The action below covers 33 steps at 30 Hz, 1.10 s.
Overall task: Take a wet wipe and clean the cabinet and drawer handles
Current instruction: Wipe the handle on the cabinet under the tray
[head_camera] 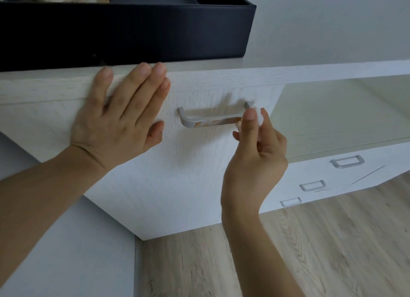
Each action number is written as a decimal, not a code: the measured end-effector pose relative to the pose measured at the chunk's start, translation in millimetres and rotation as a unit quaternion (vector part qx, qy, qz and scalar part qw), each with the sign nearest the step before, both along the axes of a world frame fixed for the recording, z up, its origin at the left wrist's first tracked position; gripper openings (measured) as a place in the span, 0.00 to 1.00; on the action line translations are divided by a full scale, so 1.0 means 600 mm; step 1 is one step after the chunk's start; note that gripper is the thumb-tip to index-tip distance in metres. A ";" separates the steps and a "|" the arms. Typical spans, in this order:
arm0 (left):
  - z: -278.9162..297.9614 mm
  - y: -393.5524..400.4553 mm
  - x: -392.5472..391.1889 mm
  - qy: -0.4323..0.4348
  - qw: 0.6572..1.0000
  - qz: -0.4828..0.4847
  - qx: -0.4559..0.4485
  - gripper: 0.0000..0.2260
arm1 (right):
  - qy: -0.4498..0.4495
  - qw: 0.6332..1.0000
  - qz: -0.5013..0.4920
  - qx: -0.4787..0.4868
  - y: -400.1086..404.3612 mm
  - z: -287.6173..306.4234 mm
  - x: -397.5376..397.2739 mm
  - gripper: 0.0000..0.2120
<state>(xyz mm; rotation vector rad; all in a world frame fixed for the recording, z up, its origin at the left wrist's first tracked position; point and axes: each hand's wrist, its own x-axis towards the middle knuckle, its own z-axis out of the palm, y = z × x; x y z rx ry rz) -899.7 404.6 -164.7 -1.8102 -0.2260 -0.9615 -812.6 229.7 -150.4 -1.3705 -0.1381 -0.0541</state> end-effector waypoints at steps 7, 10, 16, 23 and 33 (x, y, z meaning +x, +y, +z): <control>0.002 0.000 0.000 0.002 1.000 -0.003 -0.003 0.31 | -0.015 0.999 -0.026 0.020 0.001 -0.008 0.016 0.07; 0.002 0.001 0.000 0.004 1.000 0.003 0.001 0.32 | 0.022 0.999 -0.007 0.045 -0.004 -0.003 0.033 0.08; 0.002 0.001 0.001 0.000 1.000 0.002 0.008 0.32 | 0.056 0.997 0.040 0.033 -0.021 -0.004 0.031 0.07; 0.000 0.001 0.000 0.002 1.000 0.003 0.004 0.32 | 0.045 0.997 0.016 0.054 -0.006 0.004 0.008 0.10; 0.000 0.002 0.000 0.000 1.000 0.006 0.004 0.32 | 0.075 0.989 0.024 0.128 -0.013 -0.001 0.014 0.02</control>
